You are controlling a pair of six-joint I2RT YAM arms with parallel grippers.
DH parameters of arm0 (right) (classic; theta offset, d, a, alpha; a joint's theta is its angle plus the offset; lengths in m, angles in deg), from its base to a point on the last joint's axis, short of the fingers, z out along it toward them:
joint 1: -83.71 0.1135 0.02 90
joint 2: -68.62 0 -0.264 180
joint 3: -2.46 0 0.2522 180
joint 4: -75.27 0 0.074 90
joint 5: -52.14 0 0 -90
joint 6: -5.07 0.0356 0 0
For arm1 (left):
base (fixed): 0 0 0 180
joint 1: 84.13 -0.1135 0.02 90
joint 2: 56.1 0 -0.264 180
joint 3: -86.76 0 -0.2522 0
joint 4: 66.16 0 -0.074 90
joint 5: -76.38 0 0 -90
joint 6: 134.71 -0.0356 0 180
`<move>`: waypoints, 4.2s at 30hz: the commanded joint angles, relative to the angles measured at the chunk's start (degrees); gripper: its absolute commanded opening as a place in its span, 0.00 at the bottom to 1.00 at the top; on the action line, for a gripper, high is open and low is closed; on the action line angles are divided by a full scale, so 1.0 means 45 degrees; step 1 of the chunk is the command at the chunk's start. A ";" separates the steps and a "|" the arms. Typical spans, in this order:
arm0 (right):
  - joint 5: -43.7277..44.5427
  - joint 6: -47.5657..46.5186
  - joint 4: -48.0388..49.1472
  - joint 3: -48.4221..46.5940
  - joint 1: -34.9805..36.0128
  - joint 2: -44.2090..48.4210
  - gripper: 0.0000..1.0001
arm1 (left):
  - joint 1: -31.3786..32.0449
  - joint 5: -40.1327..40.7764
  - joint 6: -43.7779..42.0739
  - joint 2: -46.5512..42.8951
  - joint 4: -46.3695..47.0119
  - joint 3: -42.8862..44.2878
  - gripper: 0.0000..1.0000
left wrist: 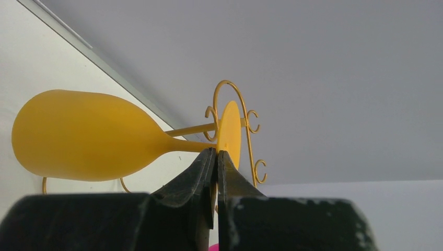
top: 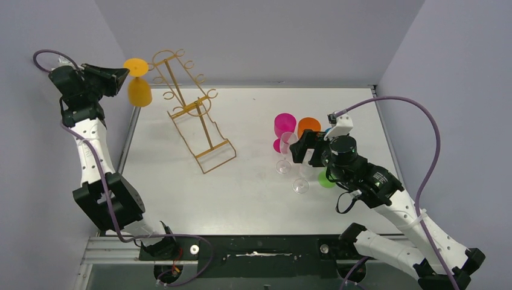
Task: Take the wine glass off the wine glass rack
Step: Pick up the wine glass from the wine rack, then place the wine glass at the center of the board.
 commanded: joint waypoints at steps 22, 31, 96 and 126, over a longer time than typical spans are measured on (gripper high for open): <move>-0.0111 -0.0675 0.1491 -0.0161 -0.0016 -0.0242 0.98 | 0.1642 0.4784 -0.3628 -0.9073 -0.4188 -0.7482 0.00; -0.0207 -0.0134 0.1945 -0.0226 -0.0007 -0.0793 0.98 | 0.2912 0.3171 -0.4936 -0.9728 -0.4553 -0.8567 0.00; -1.0180 -0.0435 0.7726 0.0007 0.1038 -0.2620 0.18 | 1.1724 -0.2947 -0.4405 -1.0110 0.4066 -1.0663 0.00; -0.9521 -0.0546 0.8914 0.0563 0.1150 -0.2287 0.00 | 1.2106 -0.3767 -0.2972 -0.8608 0.6486 -1.1089 0.34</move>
